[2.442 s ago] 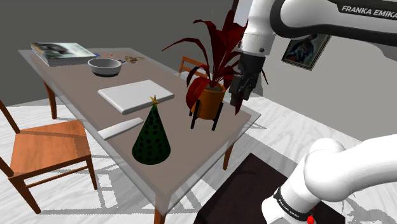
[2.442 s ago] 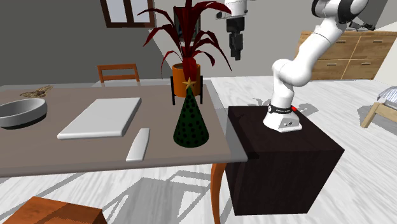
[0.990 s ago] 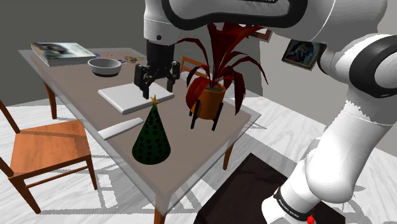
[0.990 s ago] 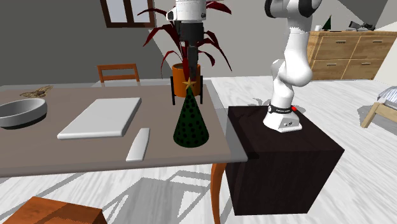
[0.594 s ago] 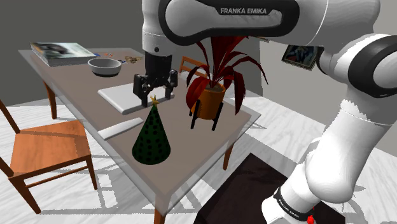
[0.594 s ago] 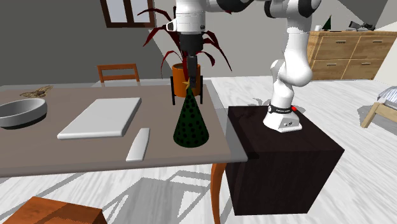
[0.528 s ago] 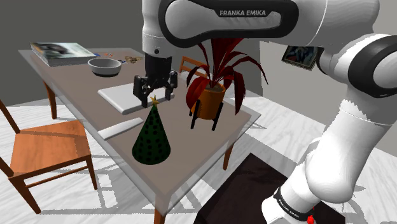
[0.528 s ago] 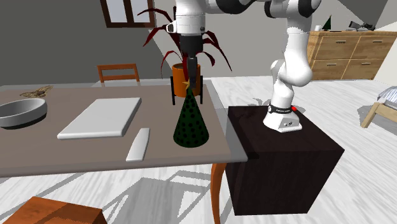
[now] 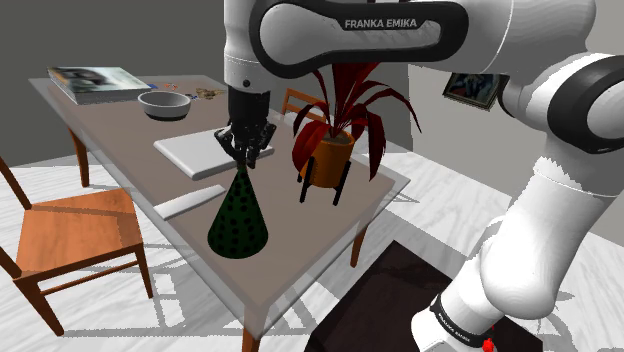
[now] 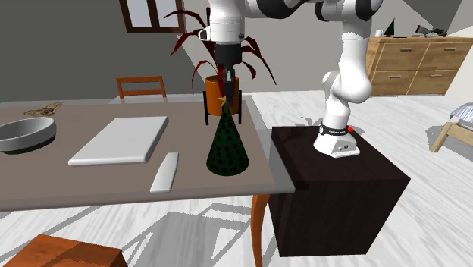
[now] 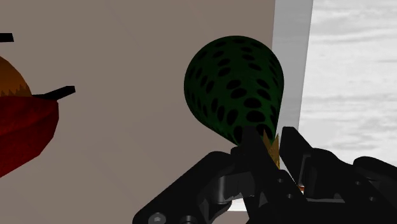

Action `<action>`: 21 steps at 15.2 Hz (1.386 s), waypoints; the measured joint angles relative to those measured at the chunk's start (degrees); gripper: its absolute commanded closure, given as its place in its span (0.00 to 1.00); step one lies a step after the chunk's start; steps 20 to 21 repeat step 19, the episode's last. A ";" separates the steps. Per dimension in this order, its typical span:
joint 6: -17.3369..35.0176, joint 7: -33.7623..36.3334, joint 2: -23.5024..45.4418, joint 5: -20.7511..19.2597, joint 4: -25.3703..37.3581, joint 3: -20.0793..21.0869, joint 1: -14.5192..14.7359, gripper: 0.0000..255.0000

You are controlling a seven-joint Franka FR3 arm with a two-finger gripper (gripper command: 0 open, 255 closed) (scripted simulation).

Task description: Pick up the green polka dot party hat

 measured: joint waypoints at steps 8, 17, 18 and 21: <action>-3.11 -0.01 0.13 0.01 3.09 0.06 0.09 1.00; -10.60 0.14 1.23 -0.40 11.60 0.25 0.50 1.00; -11.49 0.15 1.51 -0.51 12.75 0.27 0.56 1.00; -11.81 0.14 1.56 -0.53 13.12 0.27 0.57 1.00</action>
